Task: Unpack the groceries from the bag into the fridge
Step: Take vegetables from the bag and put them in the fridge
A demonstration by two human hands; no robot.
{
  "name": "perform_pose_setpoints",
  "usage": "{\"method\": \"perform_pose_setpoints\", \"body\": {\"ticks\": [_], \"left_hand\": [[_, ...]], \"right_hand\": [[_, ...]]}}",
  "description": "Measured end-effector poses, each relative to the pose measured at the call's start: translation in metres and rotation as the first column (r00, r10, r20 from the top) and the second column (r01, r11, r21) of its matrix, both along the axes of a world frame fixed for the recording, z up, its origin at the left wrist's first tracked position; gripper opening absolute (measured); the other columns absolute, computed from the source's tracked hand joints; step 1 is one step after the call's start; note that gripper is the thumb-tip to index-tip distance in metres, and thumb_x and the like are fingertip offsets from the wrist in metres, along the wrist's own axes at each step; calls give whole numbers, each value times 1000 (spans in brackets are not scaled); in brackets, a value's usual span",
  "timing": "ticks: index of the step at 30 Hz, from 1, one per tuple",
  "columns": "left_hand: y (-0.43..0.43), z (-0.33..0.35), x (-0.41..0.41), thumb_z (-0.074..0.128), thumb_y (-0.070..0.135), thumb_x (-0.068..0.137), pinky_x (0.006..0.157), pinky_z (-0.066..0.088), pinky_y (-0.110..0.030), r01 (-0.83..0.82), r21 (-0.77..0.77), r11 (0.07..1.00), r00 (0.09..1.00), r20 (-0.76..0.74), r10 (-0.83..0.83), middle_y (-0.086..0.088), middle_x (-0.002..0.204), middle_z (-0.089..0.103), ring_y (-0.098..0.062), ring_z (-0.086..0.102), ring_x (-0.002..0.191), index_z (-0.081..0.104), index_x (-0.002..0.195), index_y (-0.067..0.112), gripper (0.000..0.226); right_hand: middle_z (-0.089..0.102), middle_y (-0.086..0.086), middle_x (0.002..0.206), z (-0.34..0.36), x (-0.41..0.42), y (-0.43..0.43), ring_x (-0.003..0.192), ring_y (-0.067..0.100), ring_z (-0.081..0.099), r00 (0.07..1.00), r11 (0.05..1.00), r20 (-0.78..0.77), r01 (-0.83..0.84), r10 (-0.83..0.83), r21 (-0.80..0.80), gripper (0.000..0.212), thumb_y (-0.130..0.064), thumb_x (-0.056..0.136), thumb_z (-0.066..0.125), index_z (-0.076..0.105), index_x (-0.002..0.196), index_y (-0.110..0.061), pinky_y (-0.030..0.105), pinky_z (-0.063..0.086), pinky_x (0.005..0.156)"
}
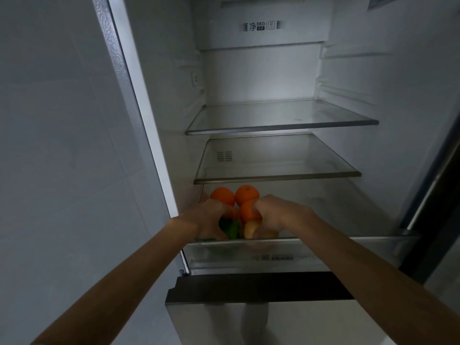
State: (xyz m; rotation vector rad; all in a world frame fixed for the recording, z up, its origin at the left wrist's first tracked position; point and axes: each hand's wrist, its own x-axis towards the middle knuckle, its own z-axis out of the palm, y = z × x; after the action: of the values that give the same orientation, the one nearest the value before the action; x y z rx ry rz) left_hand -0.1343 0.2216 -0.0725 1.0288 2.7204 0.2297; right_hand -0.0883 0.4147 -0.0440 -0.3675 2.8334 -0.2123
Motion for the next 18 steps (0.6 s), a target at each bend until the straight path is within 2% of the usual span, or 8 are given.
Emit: {"method": "perform_pose_setpoints", "body": {"ticks": [2, 3, 5, 7, 11, 15, 17, 18], "left_hand": [[-2, 6, 2, 75, 46, 73, 90, 54, -38, 16, 2, 1000, 1000, 1, -16, 12, 112, 61, -11, 59, 103, 61, 114, 37, 44], [-3, 9, 3, 75, 45, 74, 90, 53, -36, 30, 11, 999, 1000, 2, -30, 12, 111, 62, -10, 58, 102, 62, 112, 37, 41], [-3, 16, 7, 72, 47, 78, 88, 52, -35, 47, 44, 998, 998, -32, -46, 12, 105, 62, -8, 58, 96, 66, 105, 34, 31], [-3, 18, 12, 64, 51, 82, 83, 54, -39, 51, 81, 995, 995, -95, -44, 9, 98, 62, -9, 59, 89, 68, 97, 30, 26], [-6, 26, 27, 54, 50, 91, 78, 55, -35, 122, 108, 987, 969, -229, -95, 4, 100, 65, -12, 62, 86, 67, 100, 29, 27], [-6, 40, 56, 53, 28, 96, 67, 44, -29, 251, 242, 937, 923, -353, -156, 8, 89, 61, -11, 55, 77, 68, 100, 24, 16], [-6, 42, 70, 55, 27, 94, 70, 50, -30, 319, 318, 893, 901, -393, -182, 10, 91, 62, -10, 58, 80, 68, 101, 27, 14], [-6, 42, 78, 56, 28, 94, 72, 51, -30, 352, 334, 874, 891, -405, -204, 10, 94, 64, -9, 59, 81, 67, 101, 27, 13]], "right_hand": [[60, 3, 107, 4, 7, 3, 98, 20, 59, 998, 999, -62, 12, -14, -39, 31, -33, 82, 72, 64, 109, -21, 26, 44, 78], [62, 5, 107, 5, 8, 5, 101, 23, 60, 996, 997, -80, 25, -30, -67, 32, -33, 83, 70, 65, 111, -19, 29, 46, 82], [66, 4, 104, 9, 16, 10, 97, 22, 62, 991, 994, -122, 39, -52, -104, 24, -32, 87, 65, 68, 104, -15, 29, 46, 82], [66, -3, 99, 14, 29, 14, 91, 13, 61, 976, 988, -196, 68, -95, -137, 20, -31, 89, 64, 70, 102, -18, 27, 44, 80], [71, -5, 95, 23, 69, 11, 83, 9, 62, 906, 957, -363, 127, -219, -260, 20, -31, 93, 60, 73, 102, -20, 25, 47, 77], [69, -7, 92, 25, 117, 3, 75, 1, 56, 796, 922, -501, 177, -340, -344, 19, -26, 93, 62, 75, 102, -16, 3, 37, 69], [71, -4, 93, 26, 146, -1, 73, 2, 55, 727, 906, -556, 228, -403, -357, 17, -24, 92, 63, 75, 101, -17, 6, 39, 70], [72, 0, 94, 26, 161, -4, 76, 7, 59, 705, 895, -563, 257, -431, -364, 17, -24, 92, 63, 75, 100, -16, 14, 46, 73]]}}
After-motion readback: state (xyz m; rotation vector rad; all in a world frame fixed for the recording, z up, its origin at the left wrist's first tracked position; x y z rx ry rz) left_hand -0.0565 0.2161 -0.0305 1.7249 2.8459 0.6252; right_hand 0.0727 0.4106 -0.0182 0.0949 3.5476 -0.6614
